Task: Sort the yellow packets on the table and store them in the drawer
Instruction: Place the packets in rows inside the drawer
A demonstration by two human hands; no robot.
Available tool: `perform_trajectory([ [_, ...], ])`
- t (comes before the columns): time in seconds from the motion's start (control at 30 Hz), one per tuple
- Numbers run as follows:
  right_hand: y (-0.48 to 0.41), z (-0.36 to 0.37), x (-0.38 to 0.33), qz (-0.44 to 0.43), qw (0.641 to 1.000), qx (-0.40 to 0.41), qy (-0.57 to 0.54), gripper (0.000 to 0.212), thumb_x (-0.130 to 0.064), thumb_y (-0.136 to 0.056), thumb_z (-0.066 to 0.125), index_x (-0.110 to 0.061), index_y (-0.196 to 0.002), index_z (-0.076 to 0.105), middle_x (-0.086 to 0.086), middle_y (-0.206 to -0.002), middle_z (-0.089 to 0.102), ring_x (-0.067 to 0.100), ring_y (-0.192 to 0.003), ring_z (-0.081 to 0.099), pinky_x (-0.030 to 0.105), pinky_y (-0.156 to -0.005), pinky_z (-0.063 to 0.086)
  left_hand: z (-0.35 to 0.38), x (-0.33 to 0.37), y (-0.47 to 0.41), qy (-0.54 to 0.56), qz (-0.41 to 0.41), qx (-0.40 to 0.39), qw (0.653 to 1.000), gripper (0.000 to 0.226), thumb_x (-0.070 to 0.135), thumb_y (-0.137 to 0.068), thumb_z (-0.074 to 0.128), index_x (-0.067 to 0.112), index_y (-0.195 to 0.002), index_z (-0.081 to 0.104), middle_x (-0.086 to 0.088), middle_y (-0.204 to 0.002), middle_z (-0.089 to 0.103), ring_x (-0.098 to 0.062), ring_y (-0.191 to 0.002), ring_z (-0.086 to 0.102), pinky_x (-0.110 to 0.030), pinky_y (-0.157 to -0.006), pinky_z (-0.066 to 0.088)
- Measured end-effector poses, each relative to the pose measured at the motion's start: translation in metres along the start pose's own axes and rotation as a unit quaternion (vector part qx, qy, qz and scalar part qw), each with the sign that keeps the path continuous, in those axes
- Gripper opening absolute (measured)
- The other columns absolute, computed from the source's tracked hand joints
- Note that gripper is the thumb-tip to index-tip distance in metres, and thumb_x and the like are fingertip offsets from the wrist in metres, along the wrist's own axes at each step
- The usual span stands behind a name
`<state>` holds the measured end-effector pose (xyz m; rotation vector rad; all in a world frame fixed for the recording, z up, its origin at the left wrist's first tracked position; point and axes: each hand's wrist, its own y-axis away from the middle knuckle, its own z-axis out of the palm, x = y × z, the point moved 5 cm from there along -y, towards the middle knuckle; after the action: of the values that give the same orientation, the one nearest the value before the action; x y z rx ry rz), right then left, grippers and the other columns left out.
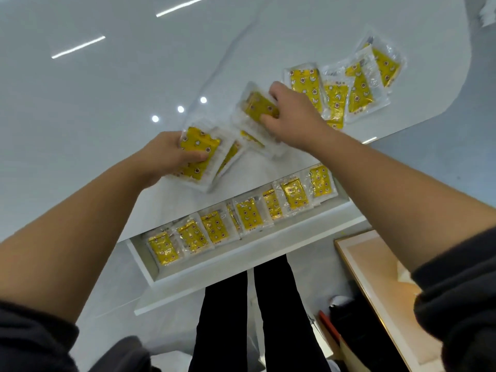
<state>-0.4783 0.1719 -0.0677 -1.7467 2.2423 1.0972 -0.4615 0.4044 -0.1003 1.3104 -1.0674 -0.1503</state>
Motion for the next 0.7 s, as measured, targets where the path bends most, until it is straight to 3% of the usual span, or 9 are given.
perform_trajectory([
  [0.03, 0.010, -0.001, 0.008, 0.042, 0.995, 0.032, -0.079, 0.019, -0.020, -0.089, 0.057, -0.013, -0.094, 0.040, -0.002, -0.074, 0.045, 0.014, -0.064, 0.043, 0.026, -0.053, 0.031, 0.004, -0.003, 0.006, 0.059, -0.004, -0.004, 0.998, 0.017, 0.015, -0.085, 0.068, 0.014, -0.102, 0.066, -0.002, -0.091, 0.073, -0.017, -0.081, 0.071, -0.029, -0.073, 0.056],
  [0.1, 0.032, 0.000, 0.022, 0.126, 0.962, 0.076, -0.231, 0.024, -0.022, -0.089, 0.060, -0.010, -0.104, 0.045, 0.003, -0.090, 0.056, 0.014, -0.073, 0.053, 0.026, -0.063, 0.045, 0.019, -0.008, 0.016, 0.173, -0.021, -0.017, 0.985, 0.018, 0.012, -0.087, 0.063, 0.011, -0.105, 0.064, 0.000, -0.090, 0.075, -0.015, -0.080, 0.072, -0.027, -0.069, 0.058],
  [0.2, 0.063, 0.023, 0.040, 0.235, 0.876, 0.085, -0.412, 0.044, -0.027, -0.083, 0.067, -0.019, -0.120, 0.044, -0.006, -0.110, 0.060, 0.010, -0.096, 0.062, 0.031, -0.083, 0.054, 0.047, -0.012, 0.027, 0.305, -0.045, -0.035, 0.951, 0.024, 0.009, -0.090, 0.056, 0.006, -0.114, 0.062, -0.007, -0.101, 0.072, -0.020, -0.086, 0.072, -0.034, -0.073, 0.059],
  [0.27, 0.079, 0.042, 0.048, 0.291, 0.823, 0.067, -0.484, 0.057, -0.033, -0.074, 0.072, -0.021, -0.125, 0.048, 0.000, -0.121, 0.062, 0.020, -0.108, 0.063, 0.044, -0.094, 0.052, 0.068, -0.009, 0.033, 0.388, -0.049, -0.047, 0.919, 0.030, 0.010, -0.089, 0.055, 0.005, -0.118, 0.061, -0.011, -0.108, 0.070, -0.023, -0.092, 0.071, -0.036, -0.072, 0.060],
  [0.37, 0.095, 0.063, 0.057, 0.316, 0.742, 0.035, -0.590, 0.023, -0.014, -0.085, 0.069, -0.017, -0.106, 0.061, 0.008, -0.106, 0.069, 0.024, -0.095, 0.068, 0.051, -0.094, 0.052, 0.094, -0.005, 0.031, 0.435, -0.051, -0.036, 0.898, 0.041, 0.011, -0.086, 0.057, 0.002, -0.126, 0.056, -0.016, -0.119, 0.065, -0.028, -0.102, 0.068, -0.042, -0.079, 0.059],
  [0.47, 0.104, 0.070, 0.062, 0.300, 0.668, 0.007, -0.681, 0.019, -0.003, -0.092, 0.060, -0.012, -0.109, 0.059, 0.009, -0.103, 0.070, 0.023, -0.092, 0.068, 0.047, -0.090, 0.054, 0.113, -0.002, 0.026, 0.432, -0.054, -0.007, 0.900, 0.039, 0.010, -0.091, 0.057, 0.001, -0.129, 0.055, -0.018, -0.122, 0.064, -0.033, -0.109, 0.064, -0.049, -0.087, 0.055],
  [0.57, 0.111, 0.068, 0.076, 0.286, 0.693, -0.031, -0.661, 0.025, -0.006, -0.094, 0.057, -0.013, -0.117, 0.056, 0.008, -0.109, 0.069, 0.024, -0.097, 0.068, 0.045, -0.087, 0.055, 0.128, 0.001, 0.026, 0.408, -0.043, 0.020, 0.912, 0.023, 0.011, -0.091, 0.059, 0.005, -0.112, 0.064, -0.010, -0.101, 0.072, -0.025, -0.092, 0.071, -0.043, -0.078, 0.059],
  [0.6, 0.115, 0.066, 0.082, 0.286, 0.718, -0.042, -0.633, 0.024, -0.007, -0.094, 0.057, -0.015, -0.117, 0.057, 0.007, -0.110, 0.069, 0.024, -0.098, 0.067, 0.045, -0.088, 0.055, 0.132, 0.002, 0.026, 0.390, -0.037, 0.028, 0.920, 0.017, 0.011, -0.090, 0.060, 0.007, -0.106, 0.066, -0.007, -0.094, 0.074, -0.022, -0.086, 0.072, -0.040, -0.075, 0.060],
  [0.7, 0.121, 0.049, 0.112, 0.283, 0.845, -0.012, -0.453, 0.024, -0.015, -0.089, 0.065, -0.018, -0.113, 0.059, 0.004, -0.109, 0.069, 0.022, -0.099, 0.067, 0.046, -0.091, 0.053, 0.138, -0.001, 0.025, 0.340, -0.024, 0.042, 0.939, 0.012, 0.011, -0.089, 0.062, 0.009, -0.100, 0.067, -0.005, -0.089, 0.074, -0.020, -0.082, 0.072, -0.037, -0.072, 0.060],
])
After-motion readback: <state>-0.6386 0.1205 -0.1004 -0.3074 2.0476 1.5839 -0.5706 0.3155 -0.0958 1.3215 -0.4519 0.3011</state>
